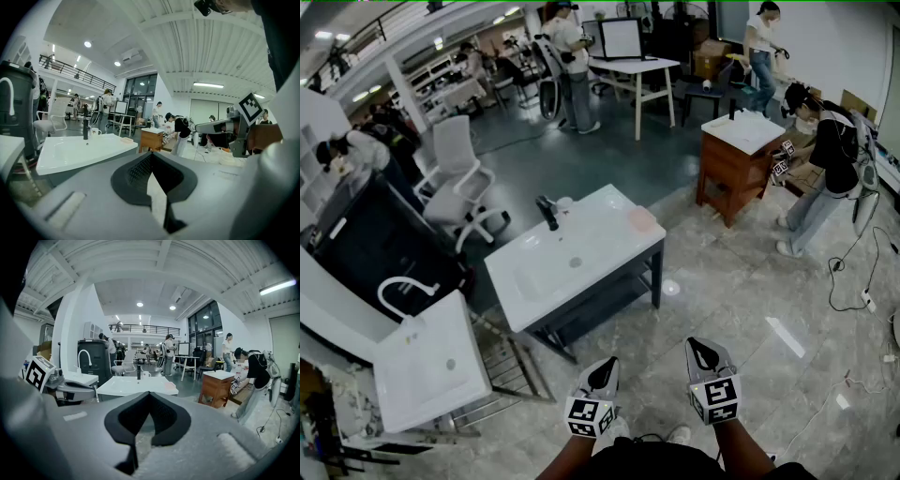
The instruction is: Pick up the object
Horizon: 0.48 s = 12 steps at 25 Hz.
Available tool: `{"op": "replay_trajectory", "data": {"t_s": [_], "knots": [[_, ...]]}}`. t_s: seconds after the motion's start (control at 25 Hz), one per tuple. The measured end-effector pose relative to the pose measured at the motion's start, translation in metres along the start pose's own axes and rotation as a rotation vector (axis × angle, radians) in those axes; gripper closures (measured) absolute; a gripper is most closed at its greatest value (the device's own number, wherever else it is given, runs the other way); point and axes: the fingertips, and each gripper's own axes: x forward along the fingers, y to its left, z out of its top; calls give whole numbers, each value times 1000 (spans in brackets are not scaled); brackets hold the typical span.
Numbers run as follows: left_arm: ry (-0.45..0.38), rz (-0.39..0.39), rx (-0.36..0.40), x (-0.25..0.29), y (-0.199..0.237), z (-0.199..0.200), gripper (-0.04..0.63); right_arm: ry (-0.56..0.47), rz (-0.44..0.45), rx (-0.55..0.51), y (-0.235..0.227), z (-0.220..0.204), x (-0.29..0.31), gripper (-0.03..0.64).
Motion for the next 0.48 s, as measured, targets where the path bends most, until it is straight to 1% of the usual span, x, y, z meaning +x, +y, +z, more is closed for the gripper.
{"op": "replay_trajectory", "data": {"t_s": [0.28, 0.48], "knots": [[-3, -1, -4, 1, 2, 3, 577, -1, 5, -26, 3, 3, 5, 615], [4, -15, 1, -2, 10, 3, 577, 21, 17, -42, 14, 1, 11, 615]]}}
